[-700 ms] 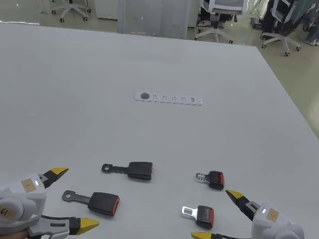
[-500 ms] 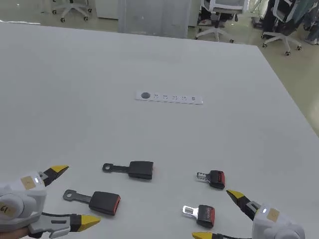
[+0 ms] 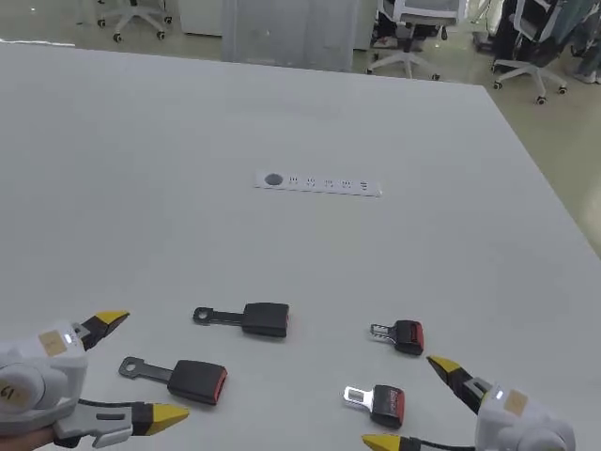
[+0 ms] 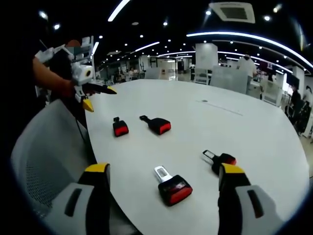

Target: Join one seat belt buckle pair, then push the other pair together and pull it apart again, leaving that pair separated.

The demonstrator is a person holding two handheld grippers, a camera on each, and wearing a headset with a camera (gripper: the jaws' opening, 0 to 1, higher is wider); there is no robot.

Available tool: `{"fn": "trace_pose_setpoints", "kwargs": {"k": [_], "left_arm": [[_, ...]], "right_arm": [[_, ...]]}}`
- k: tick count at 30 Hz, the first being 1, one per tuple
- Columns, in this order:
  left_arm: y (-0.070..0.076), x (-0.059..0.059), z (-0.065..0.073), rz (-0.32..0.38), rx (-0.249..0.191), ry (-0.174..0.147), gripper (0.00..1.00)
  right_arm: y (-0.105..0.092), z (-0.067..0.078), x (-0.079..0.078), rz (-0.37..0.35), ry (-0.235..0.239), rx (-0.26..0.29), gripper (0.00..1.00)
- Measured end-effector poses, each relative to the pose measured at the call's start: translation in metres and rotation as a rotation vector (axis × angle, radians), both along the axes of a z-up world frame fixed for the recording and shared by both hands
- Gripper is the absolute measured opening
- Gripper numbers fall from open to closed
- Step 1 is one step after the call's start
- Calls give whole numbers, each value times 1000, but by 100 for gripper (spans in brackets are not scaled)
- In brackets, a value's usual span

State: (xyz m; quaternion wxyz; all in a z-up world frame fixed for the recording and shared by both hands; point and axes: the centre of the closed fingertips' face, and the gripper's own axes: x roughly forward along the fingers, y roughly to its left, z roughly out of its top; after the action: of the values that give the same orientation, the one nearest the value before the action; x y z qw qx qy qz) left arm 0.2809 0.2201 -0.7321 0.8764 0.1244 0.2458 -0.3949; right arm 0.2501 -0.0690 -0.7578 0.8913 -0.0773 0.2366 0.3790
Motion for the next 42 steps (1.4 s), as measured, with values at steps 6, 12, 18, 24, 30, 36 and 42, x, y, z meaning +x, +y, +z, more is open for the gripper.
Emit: {"fn": "trace_pose_setpoints", "kwargs": {"k": [6,12,18,24,30,36,42], "left_arm": [[0,-1,0,-1,1,1,100],[2,-1,2,-3,0,0,100],[3,0,2,-2,4,0,100],[4,0,1,-4,6,3,99],[5,0,0,-6,9,5,99],[4,1,0,-11,10,6,99],[4,2,-1,-14,11,8,99]], "right_arm": [[-1,-1,-1,-1,2,-4,93],[0,0,0,3,0,-5,93],[1,0,0,7,2,-6,93],[2,-2,0,12,6,-8,93],[2,-2,-1,14,10,-9,93],[2,-3,-1,16,12,-9,92],[3,-4,0,18,14,-11,92]]}}
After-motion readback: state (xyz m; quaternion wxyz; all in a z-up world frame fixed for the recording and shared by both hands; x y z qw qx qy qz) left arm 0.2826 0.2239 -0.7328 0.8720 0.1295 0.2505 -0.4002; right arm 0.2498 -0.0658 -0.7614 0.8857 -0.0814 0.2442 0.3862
